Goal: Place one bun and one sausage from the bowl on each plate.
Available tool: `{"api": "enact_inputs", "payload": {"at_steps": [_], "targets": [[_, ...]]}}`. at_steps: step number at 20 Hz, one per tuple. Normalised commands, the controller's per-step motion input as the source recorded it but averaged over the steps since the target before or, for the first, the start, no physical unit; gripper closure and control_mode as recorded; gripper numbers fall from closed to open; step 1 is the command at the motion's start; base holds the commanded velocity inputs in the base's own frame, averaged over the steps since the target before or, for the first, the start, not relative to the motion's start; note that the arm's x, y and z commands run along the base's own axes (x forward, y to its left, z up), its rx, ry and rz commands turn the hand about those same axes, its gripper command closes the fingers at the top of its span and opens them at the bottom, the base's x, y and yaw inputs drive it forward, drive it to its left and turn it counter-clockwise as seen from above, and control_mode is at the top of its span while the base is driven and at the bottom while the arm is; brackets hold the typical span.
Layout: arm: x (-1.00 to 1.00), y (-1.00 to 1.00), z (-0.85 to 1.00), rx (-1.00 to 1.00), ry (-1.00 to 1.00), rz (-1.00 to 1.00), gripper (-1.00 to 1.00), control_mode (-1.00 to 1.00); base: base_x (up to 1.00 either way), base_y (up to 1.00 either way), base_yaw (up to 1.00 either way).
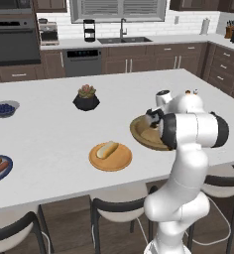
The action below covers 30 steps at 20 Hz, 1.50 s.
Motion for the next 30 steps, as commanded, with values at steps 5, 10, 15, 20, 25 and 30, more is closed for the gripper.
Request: {"api": "enact_inputs", "payload": {"at_steps": [5, 10, 15, 20, 25, 30], "targets": [[0.12, -0.62, -0.75, 0.11, -0.01, 0.0, -1.0, -1.0, 0.0, 0.0, 0.0], [0.27, -0.15, -0.37, 0.09, -0.16, 0.0, -1.0, -1.0, 0.0, 0.0, 0.0], [0.31, 0.0, -0.44, 0.04, -0.18, 0.0, -1.0, -1.0, 0.0, 0.0, 0.0], [-0.03, 0.0, -0.94, 0.0, -0.15, 0.0, 1.0, -1.0, 0.0, 0.0, 0.0], [-0.09, -0.02, -0.06, 0.06, -0.07, -0.01, 1.0, -1.0, 0.0, 0.0, 0.0], [-0.24, 0.11, 0.79, 0.1, -0.14, -0.02, 1.0, -1.0, 0.0, 0.0, 0.0]]}}
